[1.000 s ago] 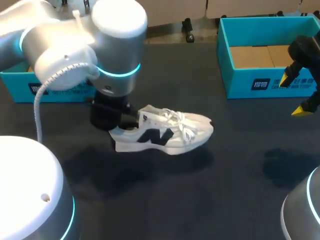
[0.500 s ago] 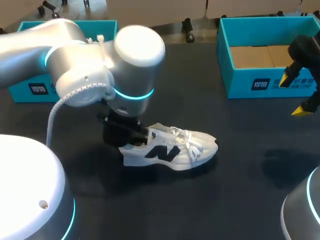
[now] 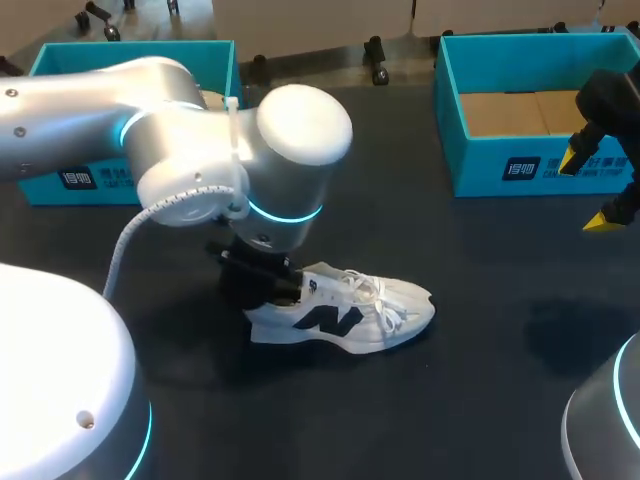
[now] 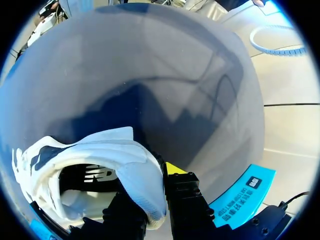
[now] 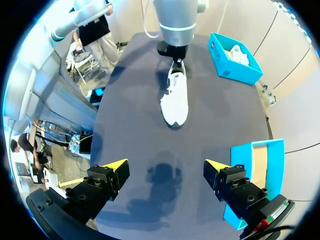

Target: Take the shoe out of the shoebox, open the shoe tongue, remove and reinsert the insole, then place the shoe into the shoebox

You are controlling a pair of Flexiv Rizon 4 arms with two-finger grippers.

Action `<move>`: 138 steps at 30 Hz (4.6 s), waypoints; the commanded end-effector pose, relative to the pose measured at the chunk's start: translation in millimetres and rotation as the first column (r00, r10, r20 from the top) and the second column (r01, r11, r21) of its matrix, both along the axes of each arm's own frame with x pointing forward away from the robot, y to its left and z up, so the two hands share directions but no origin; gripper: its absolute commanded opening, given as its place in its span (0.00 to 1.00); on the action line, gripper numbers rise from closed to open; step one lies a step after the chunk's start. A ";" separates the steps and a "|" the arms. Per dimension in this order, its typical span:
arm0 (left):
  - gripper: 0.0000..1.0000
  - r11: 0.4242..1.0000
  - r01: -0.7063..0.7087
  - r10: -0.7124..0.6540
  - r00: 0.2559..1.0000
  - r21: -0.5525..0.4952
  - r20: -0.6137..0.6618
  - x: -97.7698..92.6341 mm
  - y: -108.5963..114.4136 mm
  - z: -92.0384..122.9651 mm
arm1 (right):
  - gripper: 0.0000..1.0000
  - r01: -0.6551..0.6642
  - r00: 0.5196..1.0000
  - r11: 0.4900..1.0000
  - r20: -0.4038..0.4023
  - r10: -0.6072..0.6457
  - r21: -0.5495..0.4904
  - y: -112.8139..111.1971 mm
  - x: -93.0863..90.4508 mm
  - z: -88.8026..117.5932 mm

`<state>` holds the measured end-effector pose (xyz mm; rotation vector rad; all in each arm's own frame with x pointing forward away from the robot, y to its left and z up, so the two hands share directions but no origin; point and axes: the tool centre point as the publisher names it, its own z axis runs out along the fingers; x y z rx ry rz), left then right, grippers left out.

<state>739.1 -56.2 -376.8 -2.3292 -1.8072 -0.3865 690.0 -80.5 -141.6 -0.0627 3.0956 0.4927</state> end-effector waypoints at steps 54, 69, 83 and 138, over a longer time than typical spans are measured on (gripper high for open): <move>1.00 0.766 -0.587 0.435 0.774 -0.261 -0.460 23.8 37.4 104.3 | 1.00 0.000 1.000 1.000 -0.002 0.000 -0.002 0.3 1.3 -0.6; 1.00 0.577 -0.735 0.478 0.658 -0.356 -0.582 34.8 80.2 118.0 | 1.00 0.000 1.000 1.000 -0.002 0.000 -0.002 0.3 1.3 -0.6; 1.00 0.577 -0.735 0.478 0.658 -0.356 -0.582 34.8 80.2 118.0 | 1.00 0.000 1.000 1.000 -0.002 0.000 -0.002 0.3 1.3 -0.6; 1.00 -0.072 -0.988 0.480 -0.154 0.136 -0.864 20.7 100.9 61.8 | 1.00 0.000 1.000 1.000 -0.002 0.000 -0.002 0.3 1.3 -0.6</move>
